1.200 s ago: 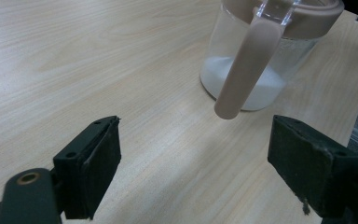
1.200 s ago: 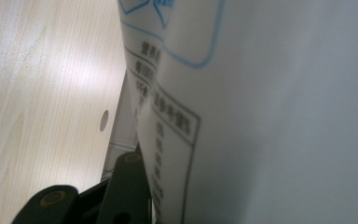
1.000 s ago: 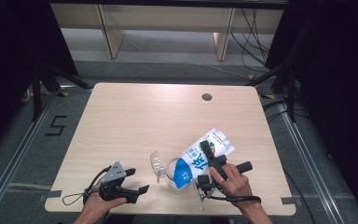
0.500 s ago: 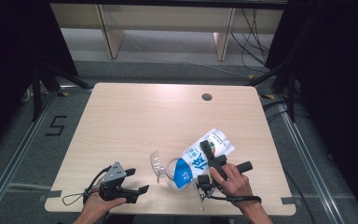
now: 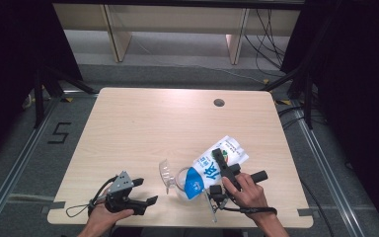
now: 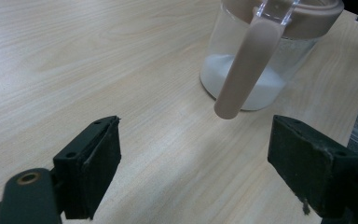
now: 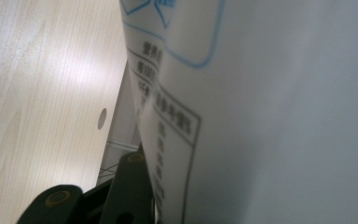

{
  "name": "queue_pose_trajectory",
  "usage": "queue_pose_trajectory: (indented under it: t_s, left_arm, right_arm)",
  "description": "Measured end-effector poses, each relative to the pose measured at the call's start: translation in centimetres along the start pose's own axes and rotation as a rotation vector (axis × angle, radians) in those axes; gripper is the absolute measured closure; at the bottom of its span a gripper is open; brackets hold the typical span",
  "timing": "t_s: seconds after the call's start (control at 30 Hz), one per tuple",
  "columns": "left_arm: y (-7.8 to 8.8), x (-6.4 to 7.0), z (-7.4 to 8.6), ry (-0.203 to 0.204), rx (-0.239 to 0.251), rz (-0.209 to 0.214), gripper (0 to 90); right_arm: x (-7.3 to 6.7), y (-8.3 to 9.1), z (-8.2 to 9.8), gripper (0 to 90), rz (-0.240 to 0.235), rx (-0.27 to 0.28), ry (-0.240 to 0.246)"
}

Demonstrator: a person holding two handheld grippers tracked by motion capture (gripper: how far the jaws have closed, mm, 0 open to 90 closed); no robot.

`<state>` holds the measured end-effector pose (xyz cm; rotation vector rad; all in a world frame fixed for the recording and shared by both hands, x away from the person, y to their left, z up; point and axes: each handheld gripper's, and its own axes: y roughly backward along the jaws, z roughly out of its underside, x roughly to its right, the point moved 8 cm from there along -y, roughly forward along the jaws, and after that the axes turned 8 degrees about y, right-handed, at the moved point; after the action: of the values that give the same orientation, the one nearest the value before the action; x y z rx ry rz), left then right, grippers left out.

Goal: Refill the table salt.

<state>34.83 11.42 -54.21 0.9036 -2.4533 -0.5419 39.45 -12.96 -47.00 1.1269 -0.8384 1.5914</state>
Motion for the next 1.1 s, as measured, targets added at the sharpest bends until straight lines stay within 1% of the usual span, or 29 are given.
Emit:
queue_pose_trajectory:
  t_s: [0.03, 0.07, 0.1, 0.13, 0.17, 0.2, 0.23, 0.3, 0.33, 0.37, 0.47, 0.5, 0.53, 0.63, 0.67, 0.77, 0.93, 0.97, 1.0, 1.03, 1.07, 1.1]
  left_arm:
    - [0.00, -0.01, 0.00, 0.000, 0.000, 0.000, 16.7]
    - [0.00, 0.00, -0.01, 0.000, 0.000, 0.000, 16.7]
    - [0.00, 0.01, 0.00, 0.000, 0.000, 0.000, 16.7]
    - [-0.01, 0.01, 0.00, 0.000, 0.000, 0.000, 16.7]
    - [-0.04, 0.06, -0.02, 0.005, 0.004, 0.002, 16.7]
    - [-0.04, 0.06, -0.02, 0.004, 0.005, 0.002, 16.7]
    - [-0.04, 0.05, -0.02, 0.004, 0.004, 0.001, 16.7]
    - [0.00, 0.00, 0.00, -0.001, -0.001, 0.000, 16.7]
    - [-0.04, 0.06, -0.03, 0.005, 0.005, 0.002, 16.7]
    - [-0.04, 0.05, -0.02, 0.003, 0.004, 0.001, 16.7]
    - [-0.04, 0.05, -0.03, 0.004, 0.004, 0.002, 16.7]
    - [-0.04, 0.05, -0.03, 0.004, 0.005, 0.002, 16.6]
    - [-0.02, 0.02, -0.01, 0.000, 0.001, 0.001, 16.7]
    - [-0.04, 0.06, -0.03, 0.004, 0.005, 0.002, 16.7]
    - [-0.05, 0.06, -0.02, 0.004, 0.005, 0.001, 16.7]
    - [-0.04, 0.06, -0.03, 0.004, 0.005, 0.002, 16.7]
    - [-0.04, 0.06, -0.02, 0.004, 0.005, 0.001, 16.7]
    - [0.03, -0.11, 0.04, -0.011, -0.008, -0.005, 16.7]
    - [0.08, -0.18, 0.11, -0.016, -0.017, -0.007, 16.7]
    - [-0.02, 0.07, 0.05, 0.015, -0.002, -0.001, 16.7]
    - [-0.05, 0.11, 0.02, 0.019, 0.004, -0.001, 16.7]
    - [-0.05, 0.09, 0.00, 0.012, 0.004, 0.000, 16.7]
  right_arm:
    - [-0.07, 0.09, 0.08, 67.1, -0.012, -0.011, 0.002]
    - [-0.18, 0.18, 0.18, 67.2, -0.017, -0.024, -0.010]
    - [0.04, 0.14, 0.15, 67.4, -0.009, -0.019, 0.007]
    - [0.33, 0.01, -0.01, 67.5, 0.004, 0.003, 0.028]
    - [0.32, 0.01, -0.01, 67.7, 0.000, 0.005, 0.031]
    - [0.03, 0.13, 0.14, 67.8, -0.016, -0.016, 0.006]
    - [-0.10, 0.19, 0.21, 67.9, -0.017, -0.024, -0.011]
    - [-0.09, 0.15, 0.20, 68.1, -0.016, -0.020, -0.012]
    - [-0.11, 0.14, 0.21, 68.2, -0.017, -0.020, -0.012]
    - [0.07, 0.13, 0.20, 68.2, -0.011, -0.018, 0.005]
    - [0.10, 0.13, 0.21, 68.3, -0.010, -0.019, 0.006]
    - [-0.11, 0.17, 0.25, 68.4, -0.014, -0.024, -0.018]
    - [-0.14, 0.20, 0.27, 68.5, -0.015, -0.027, -0.026]
    - [-0.03, 0.18, 0.26, 68.7, -0.014, -0.024, -0.015]
    - [-0.08, 0.19, 0.27, 68.7, -0.014, -0.026, -0.022]
    - [-0.03, 0.17, 0.27, 68.8, -0.015, -0.023, -0.010]
    - [0.04, 0.21, 0.28, 68.9, -0.016, -0.024, -0.016]
    - [0.23, 0.21, 0.29, 68.9, -0.011, -0.022, 0.003]
    - [0.08, 0.20, 0.29, 69.0, -0.016, -0.022, -0.012]
    - [0.06, 0.20, 0.30, 69.0, -0.018, -0.023, -0.013]
    - [0.09, 0.19, 0.29, 69.0, -0.015, -0.022, -0.011]
    - [0.08, 0.20, 0.29, 69.0, -0.015, -0.023, -0.013]
